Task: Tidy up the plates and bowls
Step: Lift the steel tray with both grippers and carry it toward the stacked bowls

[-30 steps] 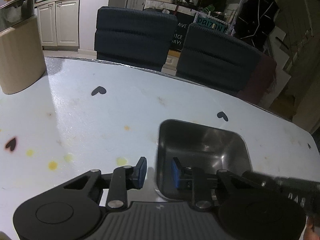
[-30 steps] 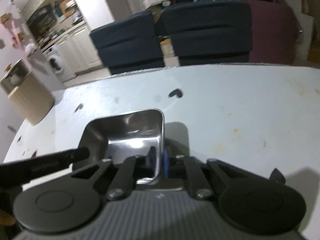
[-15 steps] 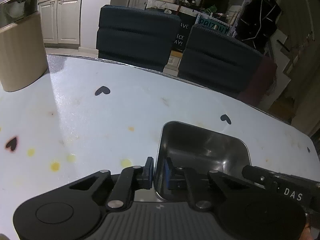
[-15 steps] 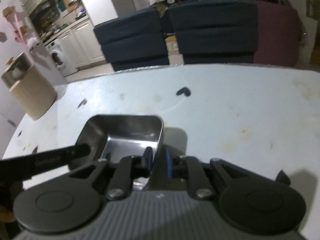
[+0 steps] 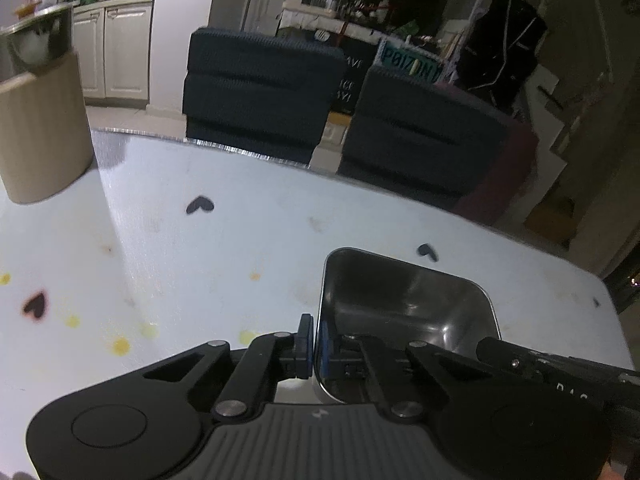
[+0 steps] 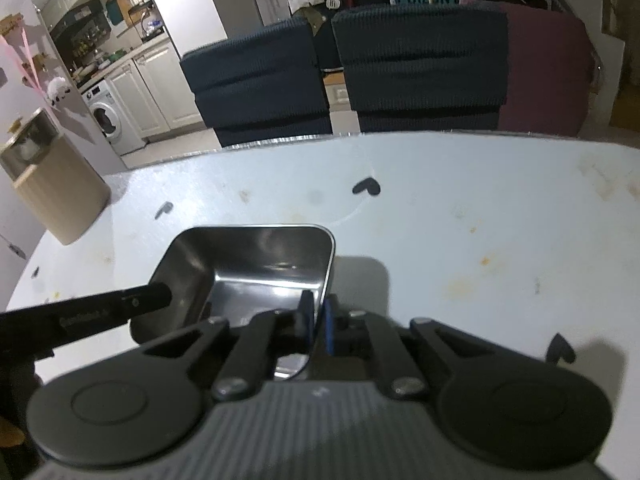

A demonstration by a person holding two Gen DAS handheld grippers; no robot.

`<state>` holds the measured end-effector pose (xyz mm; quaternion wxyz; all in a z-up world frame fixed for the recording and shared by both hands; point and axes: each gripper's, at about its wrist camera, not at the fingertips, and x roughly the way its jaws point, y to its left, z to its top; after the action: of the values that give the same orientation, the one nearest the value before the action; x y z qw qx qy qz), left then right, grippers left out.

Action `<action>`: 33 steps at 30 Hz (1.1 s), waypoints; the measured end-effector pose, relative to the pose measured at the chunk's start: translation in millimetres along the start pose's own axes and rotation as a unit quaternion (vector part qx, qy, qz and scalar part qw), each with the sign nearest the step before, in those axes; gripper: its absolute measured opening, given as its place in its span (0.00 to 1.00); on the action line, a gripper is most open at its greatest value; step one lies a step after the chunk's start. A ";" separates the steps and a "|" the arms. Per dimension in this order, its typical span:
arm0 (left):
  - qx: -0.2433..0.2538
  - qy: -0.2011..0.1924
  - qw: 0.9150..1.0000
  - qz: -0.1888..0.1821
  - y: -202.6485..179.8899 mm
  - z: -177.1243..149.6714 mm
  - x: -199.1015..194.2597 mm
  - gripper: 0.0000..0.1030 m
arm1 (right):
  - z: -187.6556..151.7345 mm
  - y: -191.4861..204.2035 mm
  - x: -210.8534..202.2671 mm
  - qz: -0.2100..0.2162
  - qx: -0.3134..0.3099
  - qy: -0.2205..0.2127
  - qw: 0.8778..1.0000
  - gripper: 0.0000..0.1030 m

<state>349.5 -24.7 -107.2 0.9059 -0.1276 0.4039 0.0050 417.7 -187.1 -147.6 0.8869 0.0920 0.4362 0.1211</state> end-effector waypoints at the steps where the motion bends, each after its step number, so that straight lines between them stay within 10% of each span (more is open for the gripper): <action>1: 0.003 -0.002 1.000 -0.002 -1.7 -0.7 -6.5 0.04 | 0.2 0.7 -6.2 0.001 0.002 -0.003 1.000 0.07; 33: 0.008 -0.067 0.995 -0.068 81.6 -57.6 -243.5 0.04 | -91.2 105.3 -198.3 0.036 0.002 -0.081 0.996 0.07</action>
<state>134.2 63.6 15.8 0.9301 -0.1467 0.3329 -0.0517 214.0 -140.0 -25.2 0.9139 0.1194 0.3600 0.1445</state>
